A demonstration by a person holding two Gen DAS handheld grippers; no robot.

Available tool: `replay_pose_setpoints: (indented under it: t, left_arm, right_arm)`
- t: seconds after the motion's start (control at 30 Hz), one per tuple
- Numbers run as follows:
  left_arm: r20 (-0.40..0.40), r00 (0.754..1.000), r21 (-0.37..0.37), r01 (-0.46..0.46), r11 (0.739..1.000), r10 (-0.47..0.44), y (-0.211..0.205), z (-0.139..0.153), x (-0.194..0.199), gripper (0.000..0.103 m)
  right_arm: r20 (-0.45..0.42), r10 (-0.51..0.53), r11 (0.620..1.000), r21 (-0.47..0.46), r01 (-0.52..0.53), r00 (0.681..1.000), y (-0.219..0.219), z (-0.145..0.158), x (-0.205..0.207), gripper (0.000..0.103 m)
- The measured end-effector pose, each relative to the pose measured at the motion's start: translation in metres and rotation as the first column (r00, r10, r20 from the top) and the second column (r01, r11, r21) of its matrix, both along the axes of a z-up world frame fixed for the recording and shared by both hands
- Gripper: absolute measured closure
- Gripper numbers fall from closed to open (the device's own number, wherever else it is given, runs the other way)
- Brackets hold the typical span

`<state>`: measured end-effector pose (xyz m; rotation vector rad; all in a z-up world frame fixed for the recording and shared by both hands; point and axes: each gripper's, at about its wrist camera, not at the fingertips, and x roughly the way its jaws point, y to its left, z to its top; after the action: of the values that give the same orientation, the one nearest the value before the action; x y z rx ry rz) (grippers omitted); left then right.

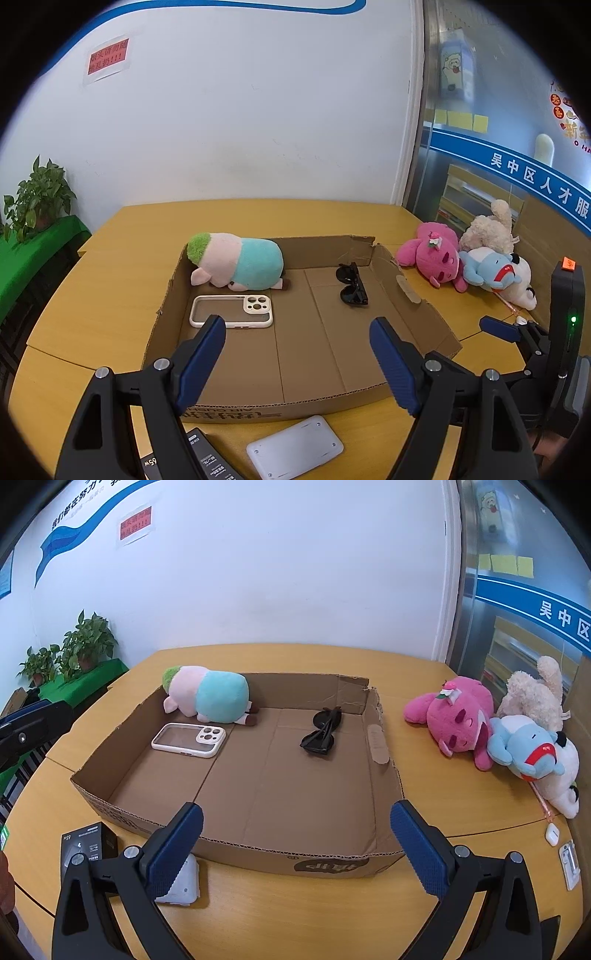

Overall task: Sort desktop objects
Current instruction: 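Withdraw both tools up from the box, then move both tools to the black charger box and grip its sides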

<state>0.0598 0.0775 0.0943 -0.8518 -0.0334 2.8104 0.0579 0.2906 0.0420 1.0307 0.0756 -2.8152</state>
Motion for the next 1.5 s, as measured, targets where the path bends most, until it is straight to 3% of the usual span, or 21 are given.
replay_pose_setpoints:
  t: [0.3,0.5,0.6,0.77,0.93,1.07,1.27,1.37,1.43,1.5]
  left_arm:
    - [0.126,0.992,-0.006,0.007,1.0,-0.007,-0.026,-0.038,0.009,0.023]
    - [0.25,0.968,0.031,0.009,0.999,-0.017,-0.047,-0.074,0.016,0.023]
    - [0.324,0.946,0.068,0.005,0.998,-0.027,-0.057,-0.094,0.018,0.023]
    - [0.338,0.941,0.091,-0.033,0.995,0.0,-0.089,-0.101,0.03,0.023]
    - [0.392,0.914,0.151,-0.174,0.973,0.103,-0.149,-0.113,0.046,0.023]
    - [0.455,0.879,0.214,-0.26,0.942,0.139,-0.182,-0.131,0.057,0.023]
    - [0.504,0.859,0.289,-0.266,0.92,0.09,-0.191,-0.154,0.061,0.023]
    - [0.523,0.85,0.33,-0.272,0.904,0.065,-0.192,-0.166,0.057,0.023]
    - [0.532,0.844,0.357,-0.287,0.889,0.059,-0.197,-0.173,0.056,0.023]
    - [0.534,0.844,0.372,-0.289,0.882,0.051,-0.201,-0.178,0.055,0.023]
  right_arm:
    - [0.116,0.137,0.99,-0.059,-0.131,0.984,-0.013,-0.036,0.0,0.0]
    - [0.261,0.342,0.935,-0.188,-0.3,0.903,-0.048,-0.079,-0.001,0.0]
    - [0.313,0.382,0.923,-0.186,-0.338,0.87,-0.065,-0.099,-0.001,0.0]
    - [0.349,0.439,0.898,-0.204,-0.39,0.828,-0.08,-0.111,0.008,0.0]
    - [0.346,0.549,0.836,-0.217,-0.504,0.761,-0.108,-0.11,0.02,0.0]
    - [0.346,0.645,0.761,-0.212,-0.613,0.681,-0.152,-0.114,0.03,0.0]
    - [0.294,0.757,0.641,-0.158,-0.751,0.584,-0.215,-0.113,0.041,0.0]
    - [0.311,0.762,0.62,-0.103,-0.778,0.567,-0.234,-0.121,0.042,0.0]
    - [0.324,0.772,0.607,-0.116,-0.787,0.547,-0.241,-0.126,0.046,0.0]
    - [0.307,0.814,0.559,-0.182,-0.809,0.493,-0.242,-0.125,0.052,0.001]
